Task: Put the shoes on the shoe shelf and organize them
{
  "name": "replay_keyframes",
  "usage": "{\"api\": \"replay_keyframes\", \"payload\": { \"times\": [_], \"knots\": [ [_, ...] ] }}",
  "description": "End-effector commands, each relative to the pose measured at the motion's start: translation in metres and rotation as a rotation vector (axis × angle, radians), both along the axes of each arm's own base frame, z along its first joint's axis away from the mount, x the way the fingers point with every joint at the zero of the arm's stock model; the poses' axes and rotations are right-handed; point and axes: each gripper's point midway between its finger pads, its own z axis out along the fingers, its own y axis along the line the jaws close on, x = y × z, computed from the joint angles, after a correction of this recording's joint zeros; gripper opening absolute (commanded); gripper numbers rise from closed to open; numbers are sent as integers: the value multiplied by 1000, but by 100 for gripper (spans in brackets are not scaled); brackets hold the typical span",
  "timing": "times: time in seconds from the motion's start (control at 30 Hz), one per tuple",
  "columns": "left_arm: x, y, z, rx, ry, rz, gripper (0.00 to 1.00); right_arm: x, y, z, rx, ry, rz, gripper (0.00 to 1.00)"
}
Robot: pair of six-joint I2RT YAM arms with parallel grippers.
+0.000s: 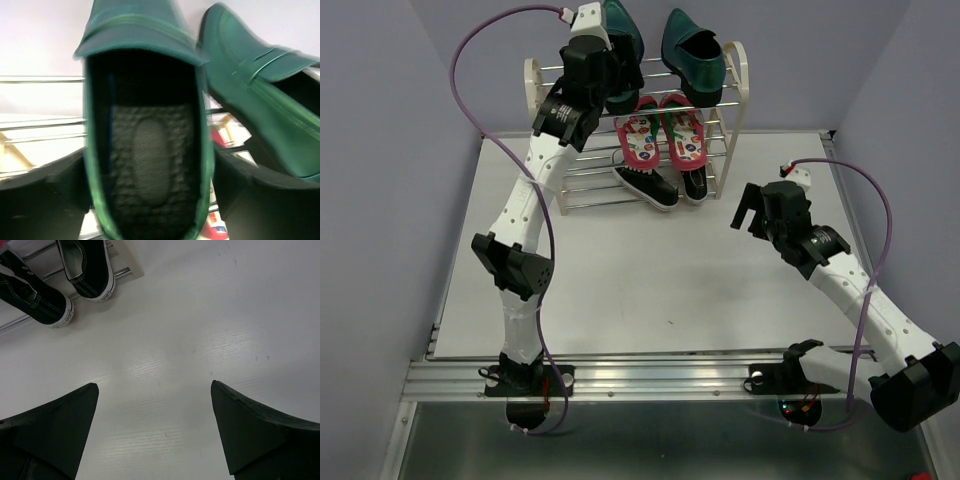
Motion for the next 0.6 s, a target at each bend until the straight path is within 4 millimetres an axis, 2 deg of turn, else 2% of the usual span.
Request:
{"api": "replay_keyframes", "payload": {
  "times": [0.0,0.3,0.47,0.5,0.57],
  "knots": [
    [-18,9,71,-109,-175,0,99,7,-2,21,1,-61,-22,100],
    [-34,6,89,-146,-214,-54,99,8,-1,19,-14,-58,0,100],
    [-57,8,114,-151,-264,-87,99,7,-4,26,-9,-85,-18,100],
    [-68,11,125,-146,-288,-92,99,7,-5,29,-8,-93,-22,100],
    [-77,13,126,-136,-289,-93,99,5,-8,36,-5,-113,-32,100]
  ]
}}
